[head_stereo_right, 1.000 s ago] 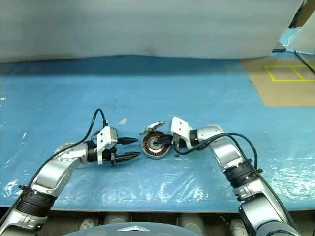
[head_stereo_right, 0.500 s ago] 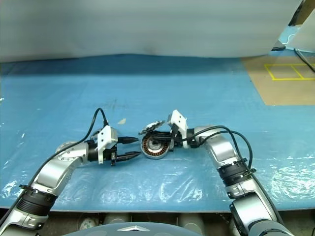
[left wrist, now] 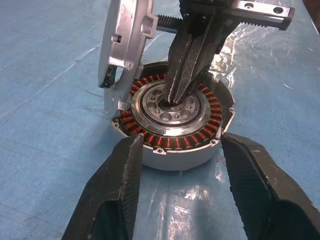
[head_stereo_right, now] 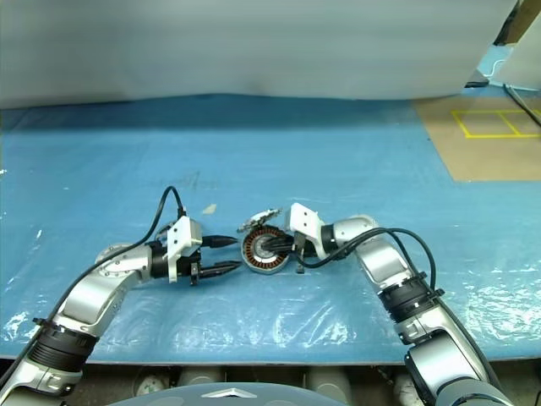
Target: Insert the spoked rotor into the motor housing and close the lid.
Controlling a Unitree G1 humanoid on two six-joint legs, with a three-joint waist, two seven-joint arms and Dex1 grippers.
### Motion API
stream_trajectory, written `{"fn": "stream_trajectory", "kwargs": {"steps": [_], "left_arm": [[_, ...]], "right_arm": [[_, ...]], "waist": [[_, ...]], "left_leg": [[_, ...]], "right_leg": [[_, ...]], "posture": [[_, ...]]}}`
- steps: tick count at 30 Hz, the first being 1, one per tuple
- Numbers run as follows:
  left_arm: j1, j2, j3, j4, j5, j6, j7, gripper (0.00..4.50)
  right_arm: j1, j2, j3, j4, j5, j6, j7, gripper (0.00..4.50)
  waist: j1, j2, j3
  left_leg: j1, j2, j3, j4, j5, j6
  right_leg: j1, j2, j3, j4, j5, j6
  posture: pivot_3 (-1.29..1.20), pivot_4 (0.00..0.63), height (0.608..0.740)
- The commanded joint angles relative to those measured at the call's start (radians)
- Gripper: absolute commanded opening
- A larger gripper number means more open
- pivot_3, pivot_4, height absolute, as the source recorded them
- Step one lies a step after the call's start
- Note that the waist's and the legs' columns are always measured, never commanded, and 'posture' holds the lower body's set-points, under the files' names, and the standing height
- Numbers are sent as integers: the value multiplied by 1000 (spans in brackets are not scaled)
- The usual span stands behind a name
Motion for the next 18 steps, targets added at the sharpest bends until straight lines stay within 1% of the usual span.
{"fn": "stream_trajectory", "kwargs": {"steps": [1, 8, 13, 15, 18], "left_arm": [[-3, 3, 9, -24, -5, -8, 1, 2554], [-8, 0, 12, -27, -15, -3, 0, 2554], [-9, 0, 11, -28, -13, -3, 2, 2554], [-9, 0, 11, -31, -13, -2, 3, 2554], [-8, 2, 14, -37, -14, 3, 7, 2554]], "right_arm": [[9, -2, 32, 26, -49, -27, -2, 26], [2, 10, 44, 48, -35, -5, 41, 26], [13, -4, 112, 113, -112, -45, 57, 26], [14, -19, 157, 147, -181, -106, 49, 26], [4, -9, 163, 177, -218, -149, 31, 26]], "waist": [[-1, 0, 0], [-2, 0, 0], [-3, 0, 0], [-4, 0, -1], [-4, -1, -7]], "left_leg": [[0, 0, 0, 0, 0, 0], [0, 0, 0, 0, 0, 0], [0, 0, 0, 0, 0, 0], [0, 0, 0, 0, 0, 0], [2, 1, 0, 0, 0, 0]], "right_leg": [[0, 0, 0, 0, 0, 0], [0, 0, 0, 0, 0, 0], [1, 0, 0, 0, 0, 0], [2, 0, 0, 0, 0, 0], [5, 0, 0, 0, 0, 0]], "posture": [[0, 150, 740], [0, 150, 740], [0, 150, 740], [0, 150, 740], [0, 150, 740]]}}
